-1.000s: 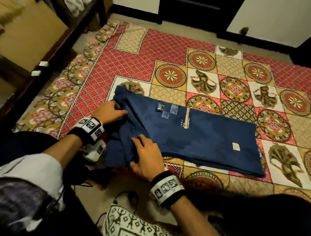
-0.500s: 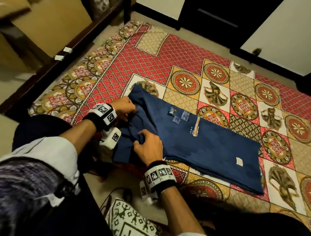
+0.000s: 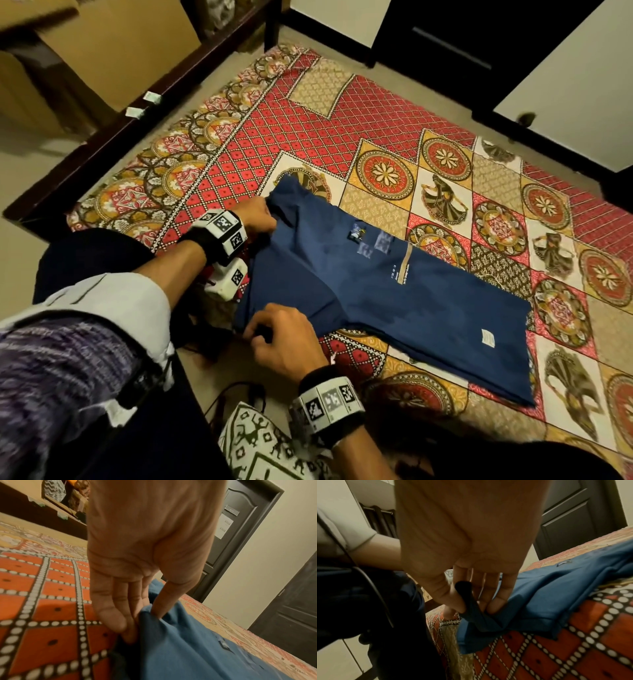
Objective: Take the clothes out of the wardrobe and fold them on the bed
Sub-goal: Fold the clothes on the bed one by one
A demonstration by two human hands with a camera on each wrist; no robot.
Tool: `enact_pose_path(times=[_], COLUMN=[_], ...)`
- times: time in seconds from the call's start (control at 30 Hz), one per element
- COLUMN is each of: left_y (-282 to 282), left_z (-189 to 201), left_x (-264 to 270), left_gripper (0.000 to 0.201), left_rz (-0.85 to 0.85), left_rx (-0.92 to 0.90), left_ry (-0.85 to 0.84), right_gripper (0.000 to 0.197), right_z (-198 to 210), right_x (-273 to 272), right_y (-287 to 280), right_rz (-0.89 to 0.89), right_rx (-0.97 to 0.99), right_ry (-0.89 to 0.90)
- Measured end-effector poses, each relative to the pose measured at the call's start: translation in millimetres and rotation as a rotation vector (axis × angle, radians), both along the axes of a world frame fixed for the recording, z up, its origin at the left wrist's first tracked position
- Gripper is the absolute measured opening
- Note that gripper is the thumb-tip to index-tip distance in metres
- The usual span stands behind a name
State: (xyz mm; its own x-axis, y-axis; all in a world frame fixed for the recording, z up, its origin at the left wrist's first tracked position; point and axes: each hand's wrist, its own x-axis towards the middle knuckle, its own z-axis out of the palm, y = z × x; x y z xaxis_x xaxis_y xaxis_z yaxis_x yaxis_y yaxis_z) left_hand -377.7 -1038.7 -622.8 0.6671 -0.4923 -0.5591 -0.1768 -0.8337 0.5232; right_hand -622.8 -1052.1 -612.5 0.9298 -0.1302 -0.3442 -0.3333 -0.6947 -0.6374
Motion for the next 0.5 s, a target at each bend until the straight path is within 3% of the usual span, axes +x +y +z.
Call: enact_pose_path(times=[0.17, 0.27, 0.37, 0.5], left_y=[6, 13, 17, 6], left_z=[16, 15, 14, 5], left_x=[11, 13, 5, 17], left_gripper=[0.009, 0.012, 0.014, 0.016], left_rz=[-0.078, -0.135, -0.194, 0.018], left_rx=[0.126, 0.241, 0.331, 0.086], left_ry=[-0.04, -0.049, -0.003, -0.009], right_gripper=[0.023, 0.023, 0.023, 0.044], right_z=[0, -6, -12, -14], right_x=[-5, -8, -8, -3], right_y=[-19, -23, -23, -23], right_rz=[-0.05, -0.168, -0.305, -0.307], right_rx=[0.157, 0.186, 0.004, -0.104], right_ry=[0.073, -0.008, -0.138, -0.2])
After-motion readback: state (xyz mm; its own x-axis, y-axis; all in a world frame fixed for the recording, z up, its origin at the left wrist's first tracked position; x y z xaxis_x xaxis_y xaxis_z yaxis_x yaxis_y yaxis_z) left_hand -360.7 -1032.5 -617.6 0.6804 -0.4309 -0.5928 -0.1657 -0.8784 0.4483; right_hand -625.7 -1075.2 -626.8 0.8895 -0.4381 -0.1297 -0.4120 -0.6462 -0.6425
